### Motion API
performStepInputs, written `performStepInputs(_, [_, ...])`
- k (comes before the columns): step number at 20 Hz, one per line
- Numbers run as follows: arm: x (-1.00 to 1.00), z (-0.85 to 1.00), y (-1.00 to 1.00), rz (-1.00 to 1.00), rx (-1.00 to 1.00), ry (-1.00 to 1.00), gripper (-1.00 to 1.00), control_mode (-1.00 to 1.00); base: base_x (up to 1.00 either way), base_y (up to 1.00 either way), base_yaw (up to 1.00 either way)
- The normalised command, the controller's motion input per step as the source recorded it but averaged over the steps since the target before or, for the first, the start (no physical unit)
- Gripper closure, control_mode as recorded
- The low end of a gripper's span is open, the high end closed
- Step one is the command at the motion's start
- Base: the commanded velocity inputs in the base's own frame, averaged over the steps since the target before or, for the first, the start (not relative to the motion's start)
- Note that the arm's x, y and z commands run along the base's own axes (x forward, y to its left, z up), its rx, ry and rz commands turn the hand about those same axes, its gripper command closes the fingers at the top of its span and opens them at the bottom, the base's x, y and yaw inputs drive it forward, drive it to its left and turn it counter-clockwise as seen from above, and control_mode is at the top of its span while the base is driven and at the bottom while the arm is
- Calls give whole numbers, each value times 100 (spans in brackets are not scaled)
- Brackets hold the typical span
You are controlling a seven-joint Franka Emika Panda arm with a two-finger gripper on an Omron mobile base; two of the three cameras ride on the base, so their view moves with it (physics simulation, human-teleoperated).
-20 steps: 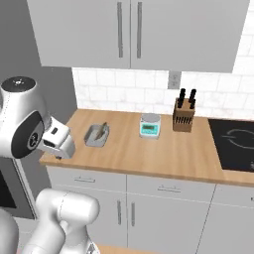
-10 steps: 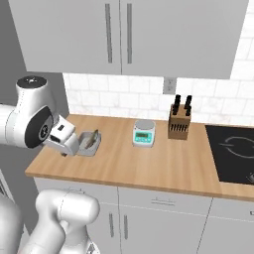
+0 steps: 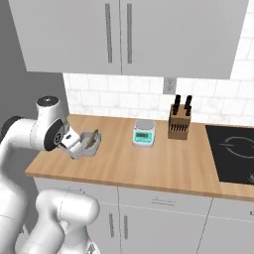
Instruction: Take the meat container that has the fish and place it on the second highest rack of the freezer. Then take the vegetable container that has the cucumber and tomato and place it on the highest rack of the freezer.
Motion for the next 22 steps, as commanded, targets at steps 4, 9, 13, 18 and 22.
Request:
performStepInputs(4, [96, -65, 9, -11, 1, 2, -100, -100, 0, 0, 0])
performStepInputs(9, [80, -44, 5, -11, 3, 1, -100, -100, 0, 0, 0])
performStepInputs(13, [85, -33, 12, -9, 5, 9, -100, -100, 0, 0, 0])
performStepInputs(18, [54, -8, 13, -4, 6, 12, -100, -100, 0, 0, 0])
performStepInputs(22, [39, -22, 24, -2, 1, 12, -100, -100, 0, 0, 0])
